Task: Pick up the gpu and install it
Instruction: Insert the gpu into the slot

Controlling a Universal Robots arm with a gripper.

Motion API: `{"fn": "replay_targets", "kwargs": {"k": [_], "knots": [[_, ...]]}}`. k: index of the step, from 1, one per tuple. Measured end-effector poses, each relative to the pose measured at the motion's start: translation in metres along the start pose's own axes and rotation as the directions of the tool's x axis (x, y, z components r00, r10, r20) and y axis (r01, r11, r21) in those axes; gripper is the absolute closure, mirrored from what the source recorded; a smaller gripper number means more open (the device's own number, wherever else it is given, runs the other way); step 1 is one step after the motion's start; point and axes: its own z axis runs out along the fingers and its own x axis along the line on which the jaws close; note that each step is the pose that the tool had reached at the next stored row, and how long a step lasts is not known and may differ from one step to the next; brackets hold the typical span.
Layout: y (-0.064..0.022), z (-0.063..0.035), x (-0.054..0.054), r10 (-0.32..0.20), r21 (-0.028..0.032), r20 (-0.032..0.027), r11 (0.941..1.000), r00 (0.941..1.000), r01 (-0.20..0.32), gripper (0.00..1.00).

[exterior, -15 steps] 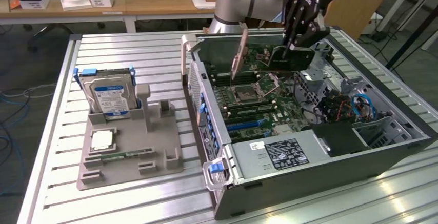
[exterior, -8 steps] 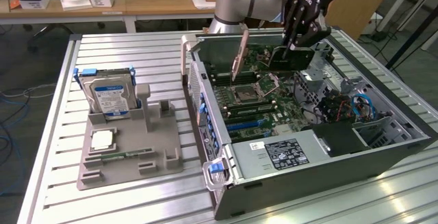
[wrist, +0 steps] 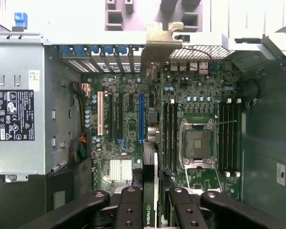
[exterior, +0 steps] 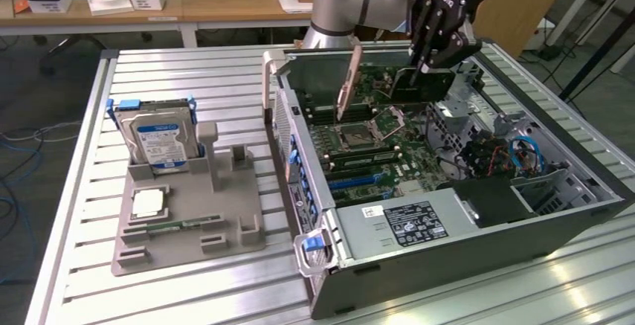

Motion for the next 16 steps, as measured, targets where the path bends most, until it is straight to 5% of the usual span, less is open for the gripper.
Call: {"fn": "replay_targets", "kwargs": {"k": [10,16], "knots": [[0.0000,0.0001,0.0000,-0.004,0.0000,-0.0001,1.0000,1.0000,0.004,0.74],[0.0003,0.0058,0.0001,-0.004,0.0138,0.0001,0.9999,1.0000,0.004,0.74]]}}
